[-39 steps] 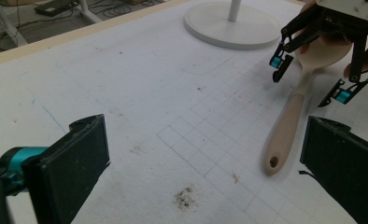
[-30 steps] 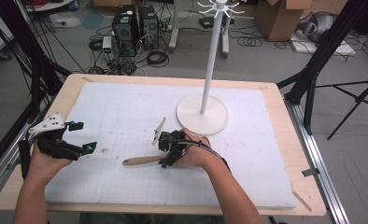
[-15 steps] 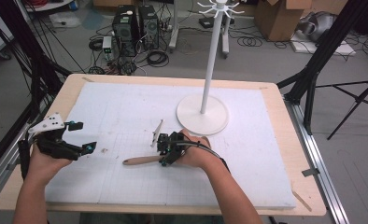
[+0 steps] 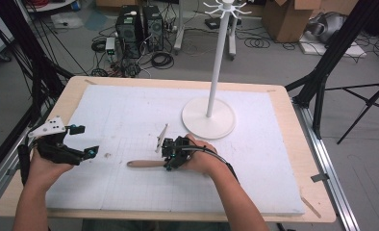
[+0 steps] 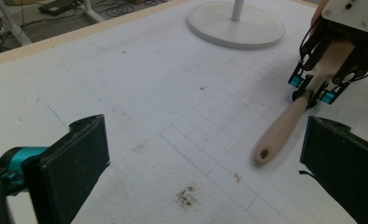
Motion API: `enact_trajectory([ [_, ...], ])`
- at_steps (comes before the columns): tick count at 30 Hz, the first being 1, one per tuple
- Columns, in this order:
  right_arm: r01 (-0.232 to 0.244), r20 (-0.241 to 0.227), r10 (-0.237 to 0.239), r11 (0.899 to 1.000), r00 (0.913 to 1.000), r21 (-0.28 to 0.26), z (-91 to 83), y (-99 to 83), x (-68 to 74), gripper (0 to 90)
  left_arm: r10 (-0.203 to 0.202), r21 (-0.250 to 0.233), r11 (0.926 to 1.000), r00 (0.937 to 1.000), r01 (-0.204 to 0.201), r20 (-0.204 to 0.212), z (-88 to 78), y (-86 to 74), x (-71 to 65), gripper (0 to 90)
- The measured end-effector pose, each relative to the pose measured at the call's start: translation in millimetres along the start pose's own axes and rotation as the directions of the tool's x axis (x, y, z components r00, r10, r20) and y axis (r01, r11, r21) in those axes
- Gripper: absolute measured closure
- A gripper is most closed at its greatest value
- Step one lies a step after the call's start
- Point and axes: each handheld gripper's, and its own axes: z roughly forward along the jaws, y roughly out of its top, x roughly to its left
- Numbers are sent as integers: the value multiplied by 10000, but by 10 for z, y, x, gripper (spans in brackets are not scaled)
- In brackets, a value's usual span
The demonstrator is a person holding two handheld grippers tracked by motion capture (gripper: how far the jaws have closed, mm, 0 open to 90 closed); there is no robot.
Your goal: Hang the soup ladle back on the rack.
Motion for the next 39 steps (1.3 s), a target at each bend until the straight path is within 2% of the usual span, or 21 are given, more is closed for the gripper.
enact_trajectory([
  [4,-215,-69,213,9994,9997,-286,-16,-27,-12,767,-27,-35,10000,10000,27,-5,-5,1,-1,17],
  [9,-620,-85,614,9921,9981,-1094,-146,-95,-23,768,-9,-48,10000,10000,8,-24,-16,2,3,17],
  [12,-648,88,671,9845,9977,-1628,-255,-142,-13,768,-29,-86,10000,10000,29,-35,-18,2,4,17],
  [13,-512,180,555,9816,9983,-1838,-288,-154,-16,768,-21,-83,10000,10000,21,-39,-21,3,4,17],
  [22,-680,477,852,9553,9952,-2878,-614,-275,43,770,2,-118,9999,10000,-3,-69,-39,16,-4,17],
  [29,-586,705,929,9201,9932,-3873,-845,-366,85,770,-29,-145,9999,10000,28,-66,-32,17,-9,17],
  [32,-569,814,989,9094,9918,-4120,-943,-402,112,770,7,-152,9999,10000,-8,-52,-39,22,-10,17],
  [39,-585,1036,1238,8721,9869,-4858,-1149,-491,130,770,2,-165,9999,10000,-3,-38,-45,26,-17,17],
])
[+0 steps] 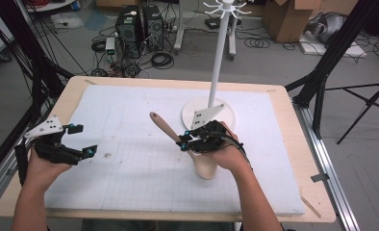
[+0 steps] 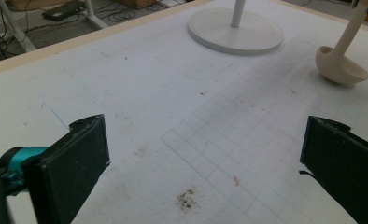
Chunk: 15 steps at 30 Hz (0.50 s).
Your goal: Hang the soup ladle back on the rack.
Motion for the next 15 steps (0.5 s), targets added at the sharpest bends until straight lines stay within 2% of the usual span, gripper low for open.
enact_trajectory([
  [9,-101,260,118,9979,9996,-637,-260,13,-20,769,8,79,10000,10000,-8,3,22,-8,3,17],
  [15,-221,733,295,9949,9969,-987,-484,-8,-56,769,-1,67,10000,10000,1,-13,17,-8,3,17],
])
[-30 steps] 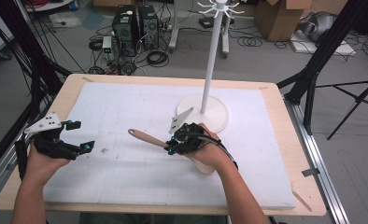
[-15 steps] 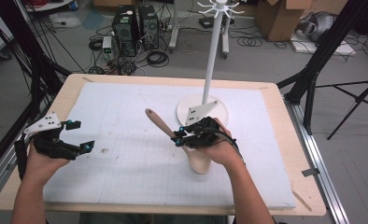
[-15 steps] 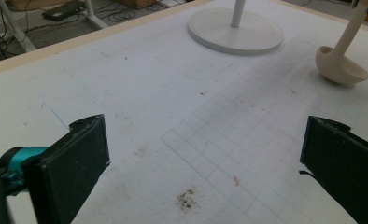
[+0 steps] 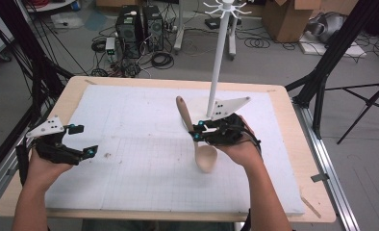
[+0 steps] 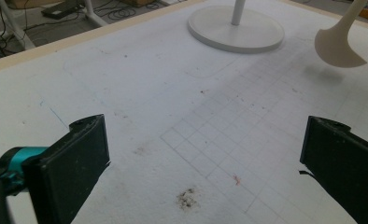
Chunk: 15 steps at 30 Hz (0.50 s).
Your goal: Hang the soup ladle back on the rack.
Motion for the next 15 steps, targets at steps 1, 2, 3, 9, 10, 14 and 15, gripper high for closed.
enact_trajectory([
  [1,-56,117,57,10000,9999,-36,-42,-1,-11,769,7,13,10000,10000,-7,2,0,0,1,17],
  [2,-110,218,110,9999,9997,-12,-84,1,-22,769,10,11,10000,10000,-10,13,3,-1,1,17],
  [3,-111,283,111,9999,9995,-7,-124,1,-36,769,-4,9,10000,10000,4,8,6,-1,-1,17],
  [9,-399,815,402,9992,9959,-59,-360,3,-129,769,46,35,10000,10000,-46,20,21,6,-13,17],
  [10,-418,934,428,9990,9947,-131,-399,1,-150,769,49,34,10000,10000,-49,15,20,6,-13,17],
  [14,-635,1234,680,9972,9900,-397,-553,-12,-221,769,41,65,10000,10000,-41,2,18,4,-10,17],
  [15,-712,1307,766,9964,9885,-461,-589,-13,-237,769,88,96,9999,10000,-88,17,17,3,-5,17],
])
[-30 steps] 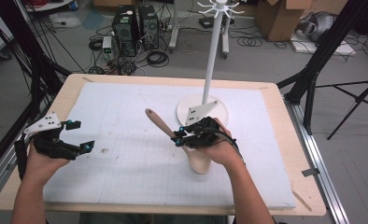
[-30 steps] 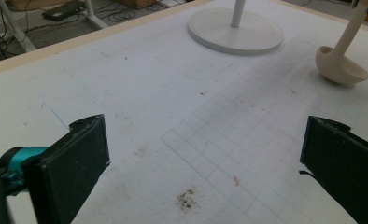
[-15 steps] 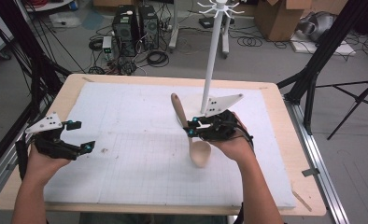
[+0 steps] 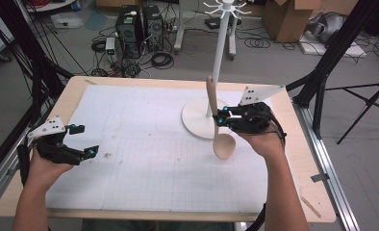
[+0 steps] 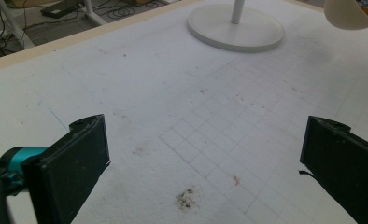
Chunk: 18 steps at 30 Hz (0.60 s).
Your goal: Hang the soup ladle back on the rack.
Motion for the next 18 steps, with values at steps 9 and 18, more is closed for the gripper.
enact_trajectory([
  [9,-458,564,469,9987,9973,-200,-261,96,-208,768,-6,39,10000,10000,6,8,22,-1,-8,17],
  [18,-832,1127,880,9955,9897,-464,-440,266,-410,768,4,89,10000,10000,-5,9,34,-6,-5,17],
])
